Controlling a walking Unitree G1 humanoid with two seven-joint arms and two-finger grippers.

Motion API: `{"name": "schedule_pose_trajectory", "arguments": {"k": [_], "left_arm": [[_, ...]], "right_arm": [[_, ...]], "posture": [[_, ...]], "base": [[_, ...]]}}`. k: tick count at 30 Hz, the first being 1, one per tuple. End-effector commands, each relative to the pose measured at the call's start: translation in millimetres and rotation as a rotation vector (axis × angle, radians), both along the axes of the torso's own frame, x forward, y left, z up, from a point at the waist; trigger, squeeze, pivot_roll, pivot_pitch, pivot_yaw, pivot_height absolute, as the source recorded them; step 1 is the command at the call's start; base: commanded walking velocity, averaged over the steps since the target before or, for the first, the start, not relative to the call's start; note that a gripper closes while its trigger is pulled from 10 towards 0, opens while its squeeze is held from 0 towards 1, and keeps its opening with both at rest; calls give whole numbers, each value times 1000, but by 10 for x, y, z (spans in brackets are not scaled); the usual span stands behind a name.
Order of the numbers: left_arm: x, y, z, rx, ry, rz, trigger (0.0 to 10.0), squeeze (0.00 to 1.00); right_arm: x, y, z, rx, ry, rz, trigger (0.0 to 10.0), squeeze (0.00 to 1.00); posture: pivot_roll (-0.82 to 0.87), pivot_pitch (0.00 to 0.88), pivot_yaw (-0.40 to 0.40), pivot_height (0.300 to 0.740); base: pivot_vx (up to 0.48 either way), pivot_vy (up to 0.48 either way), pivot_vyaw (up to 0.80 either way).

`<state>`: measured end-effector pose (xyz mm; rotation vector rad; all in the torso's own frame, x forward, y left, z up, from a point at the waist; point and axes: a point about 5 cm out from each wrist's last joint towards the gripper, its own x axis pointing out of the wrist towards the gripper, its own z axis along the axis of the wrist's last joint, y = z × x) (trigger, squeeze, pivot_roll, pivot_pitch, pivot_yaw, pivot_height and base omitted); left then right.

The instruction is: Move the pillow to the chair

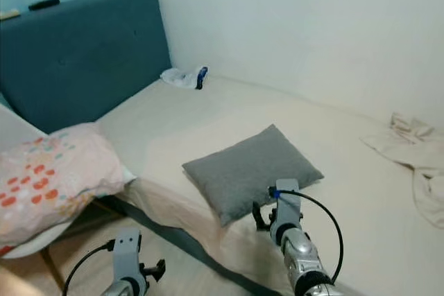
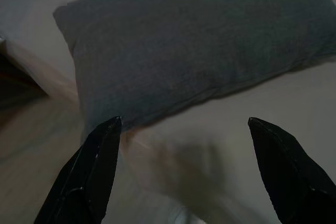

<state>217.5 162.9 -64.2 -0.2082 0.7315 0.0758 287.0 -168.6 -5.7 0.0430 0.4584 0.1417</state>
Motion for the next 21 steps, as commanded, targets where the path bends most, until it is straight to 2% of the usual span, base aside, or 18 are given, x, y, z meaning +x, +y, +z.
{"name": "schedule_pose_trajectory", "arguments": {"k": [1, 6, 13, 16, 21], "left_arm": [[14, -3, 5, -22, -1, 57, 10000, 0], [47, -36, 25, -38, -16, 83, 10000, 0], [108, -152, 71, -52, -59, 24, 10000, 0], [172, -230, 114, -39, -80, -70, 10000, 0], [242, -220, 161, -40, -98, -62, 10000, 0]], "right_arm": [[-49, 29, -54, -14, 36, 50, 10000, 0], [-52, -10, -55, -31, 45, 64, 10000, 0], [27, -19, 8, -32, 34, 58, 10000, 0], [62, 66, 34, -6, 18, 43, 10000, 0], [30, 104, 4, 1, 22, 46, 10000, 0]], "posture": [[-58, 0, -133, 740], [-46, 0, -158, 740], [-31, 0, -136, 740], [-34, 0, -108, 740], [-38, 0, -96, 740]], "base": [[0, 0, 0], [0, 0, 0], [0, 0, 0], [0, -429, 0], [0, -384, 0]]}}
